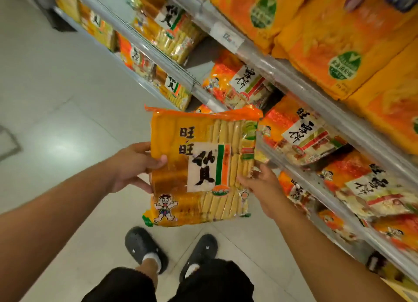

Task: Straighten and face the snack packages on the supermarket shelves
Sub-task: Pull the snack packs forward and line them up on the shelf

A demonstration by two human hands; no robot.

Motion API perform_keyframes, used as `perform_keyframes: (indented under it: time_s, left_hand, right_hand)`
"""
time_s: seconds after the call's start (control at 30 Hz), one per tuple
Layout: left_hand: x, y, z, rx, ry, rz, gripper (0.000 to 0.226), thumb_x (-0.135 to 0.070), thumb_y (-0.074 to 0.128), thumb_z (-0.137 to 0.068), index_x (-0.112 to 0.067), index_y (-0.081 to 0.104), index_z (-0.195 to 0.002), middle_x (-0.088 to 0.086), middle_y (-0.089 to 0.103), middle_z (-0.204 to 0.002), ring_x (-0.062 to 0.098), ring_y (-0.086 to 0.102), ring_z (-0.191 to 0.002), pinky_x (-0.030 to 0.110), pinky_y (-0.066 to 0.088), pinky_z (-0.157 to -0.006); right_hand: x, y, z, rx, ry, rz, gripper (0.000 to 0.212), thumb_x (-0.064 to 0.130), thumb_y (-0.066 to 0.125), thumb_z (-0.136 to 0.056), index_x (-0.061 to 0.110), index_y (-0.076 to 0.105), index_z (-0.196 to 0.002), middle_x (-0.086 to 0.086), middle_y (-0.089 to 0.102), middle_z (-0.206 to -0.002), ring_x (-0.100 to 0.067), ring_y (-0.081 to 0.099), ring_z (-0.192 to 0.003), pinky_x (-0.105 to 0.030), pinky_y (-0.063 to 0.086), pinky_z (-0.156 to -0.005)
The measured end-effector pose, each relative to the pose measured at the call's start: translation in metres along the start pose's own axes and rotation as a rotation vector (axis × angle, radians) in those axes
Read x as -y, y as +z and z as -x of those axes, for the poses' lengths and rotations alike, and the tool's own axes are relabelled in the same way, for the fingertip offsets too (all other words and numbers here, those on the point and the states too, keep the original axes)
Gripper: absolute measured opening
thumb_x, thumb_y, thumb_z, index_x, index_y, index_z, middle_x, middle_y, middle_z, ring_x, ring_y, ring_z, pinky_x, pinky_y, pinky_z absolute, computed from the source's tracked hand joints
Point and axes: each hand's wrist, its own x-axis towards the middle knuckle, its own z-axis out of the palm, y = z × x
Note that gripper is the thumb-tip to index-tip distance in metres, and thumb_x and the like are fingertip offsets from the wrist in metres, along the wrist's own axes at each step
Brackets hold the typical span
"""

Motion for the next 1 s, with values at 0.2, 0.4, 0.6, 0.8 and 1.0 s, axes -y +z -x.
perform_keyframes:
  time_s: [0.2, 0.4, 0.6, 0.8, 1.0]
  left_hand:
    - [0.008, -0.098, 0.076, -0.280, 0.159, 0.035, 0.064, -0.035, 0.078, -0.077, -0.026, 0.044, -0.130, 0.000, 0.064, -0.108, 0.020, 0.065, -0.090, 0.041, 0.060, -0.059]
    - [0.014, -0.192, 0.118, -0.467, 0.296, 0.063, 0.073, -0.030, 0.084, -0.072, -0.025, 0.042, -0.131, -0.003, 0.062, -0.105, 0.020, 0.066, -0.086, 0.035, 0.058, -0.059]
    - [-0.005, -0.263, 0.117, -0.567, 0.403, 0.024, 0.065, -0.036, 0.077, -0.079, -0.025, 0.043, -0.134, -0.011, 0.058, -0.102, 0.018, 0.064, -0.092, 0.037, 0.058, -0.072]
    - [-0.033, -0.335, 0.072, -0.599, 0.357, -0.073, 0.063, -0.043, 0.073, -0.080, -0.029, 0.043, -0.133, -0.013, 0.056, -0.103, 0.018, 0.064, -0.090, 0.042, 0.060, -0.074]
    - [-0.084, -0.424, 0.012, -0.661, 0.247, -0.132, 0.074, -0.048, 0.077, -0.073, -0.032, 0.041, -0.136, -0.018, 0.055, -0.098, 0.011, 0.064, -0.083, 0.030, 0.057, -0.059]
  right_hand:
    - [0.081, 0.108, 0.059, 0.052, -0.121, 0.029, 0.039, 0.013, 0.082, -0.074, 0.024, 0.066, -0.107, 0.007, 0.075, -0.096, -0.010, 0.071, -0.087, -0.026, 0.052, -0.070]
    - [0.145, 0.210, 0.082, 0.163, -0.236, 0.062, 0.031, 0.014, 0.080, -0.077, 0.026, 0.065, -0.102, 0.013, 0.075, -0.089, -0.004, 0.071, -0.080, -0.020, 0.051, -0.063]
    - [0.190, 0.283, 0.068, 0.268, -0.259, 0.044, 0.030, 0.012, 0.072, -0.085, 0.021, 0.062, -0.112, 0.004, 0.074, -0.103, -0.015, 0.072, -0.090, -0.034, 0.057, -0.073]
    - [0.231, 0.346, 0.009, 0.304, -0.228, 0.170, 0.031, 0.020, 0.075, -0.083, 0.027, 0.058, -0.108, 0.007, 0.074, -0.097, -0.013, 0.072, -0.082, -0.030, 0.055, -0.060]
    - [0.280, 0.425, -0.079, 0.362, -0.106, 0.230, 0.030, 0.028, 0.075, -0.083, 0.029, 0.054, -0.105, 0.007, 0.073, -0.094, -0.006, 0.071, -0.065, -0.022, 0.050, -0.046]
